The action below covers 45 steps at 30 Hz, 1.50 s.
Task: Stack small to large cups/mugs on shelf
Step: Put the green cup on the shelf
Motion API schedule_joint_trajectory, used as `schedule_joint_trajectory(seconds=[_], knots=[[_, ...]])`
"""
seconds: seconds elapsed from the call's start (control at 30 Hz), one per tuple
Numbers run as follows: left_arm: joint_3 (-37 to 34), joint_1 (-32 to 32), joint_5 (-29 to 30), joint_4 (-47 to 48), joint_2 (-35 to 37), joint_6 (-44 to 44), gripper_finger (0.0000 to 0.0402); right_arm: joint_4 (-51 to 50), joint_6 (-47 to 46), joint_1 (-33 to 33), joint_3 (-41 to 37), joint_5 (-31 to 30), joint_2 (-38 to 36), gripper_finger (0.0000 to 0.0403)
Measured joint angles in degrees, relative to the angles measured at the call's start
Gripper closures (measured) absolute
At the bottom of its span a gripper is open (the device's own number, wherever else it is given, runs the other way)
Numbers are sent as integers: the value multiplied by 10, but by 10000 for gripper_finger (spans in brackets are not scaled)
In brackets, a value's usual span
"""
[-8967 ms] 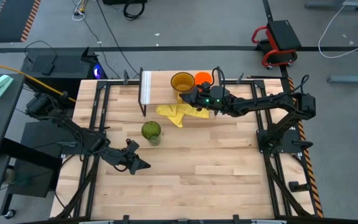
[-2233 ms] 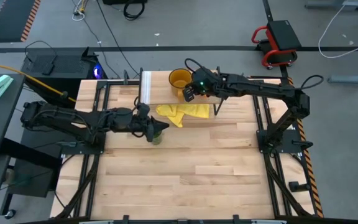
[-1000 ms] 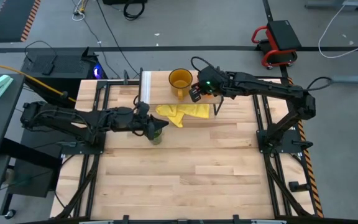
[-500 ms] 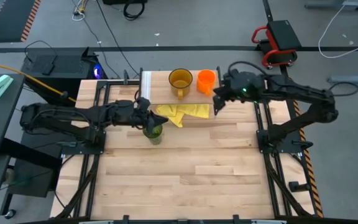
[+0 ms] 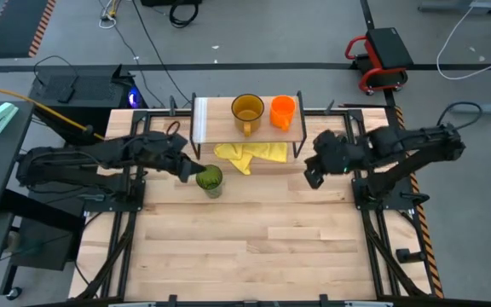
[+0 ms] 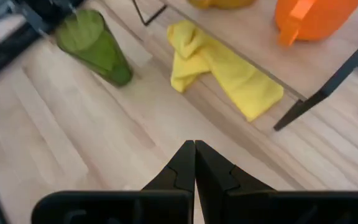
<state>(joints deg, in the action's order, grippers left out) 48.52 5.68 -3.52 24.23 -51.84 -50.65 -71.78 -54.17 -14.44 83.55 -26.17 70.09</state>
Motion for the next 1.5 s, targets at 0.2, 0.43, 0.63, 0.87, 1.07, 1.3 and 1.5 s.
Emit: schedule_joint_trajectory(seconds=[0.2, 0.43, 0.63, 0.87, 1.07, 1.3, 1.5], knots=[[135, -33, 77, 198, -13, 7, 392, 5, -45, -28, -66, -29, 6, 386], [258, -50, 101, 438, -102, -10, 385, 19, -105, -61, -159, -11, -7, 365], [288, -47, 97, 476, -179, 6, 384, 99, -129, -97, -239, -8, -27, 338], [288, -23, 70, 475, -238, 18, 372, 141, -145, -116, -294, -8, -23, 313], [288, 9, 66, 464, -277, 19, 337, 143, -142, -116, -310, -8, -24, 307], [288, 29, 62, 423, -316, 36, 304, 154, -118, -116, -312, -8, -24, 308], [288, 43, 60, 422, -330, 49, 297, 158, -117, -116, -312, -8, -24, 308]])
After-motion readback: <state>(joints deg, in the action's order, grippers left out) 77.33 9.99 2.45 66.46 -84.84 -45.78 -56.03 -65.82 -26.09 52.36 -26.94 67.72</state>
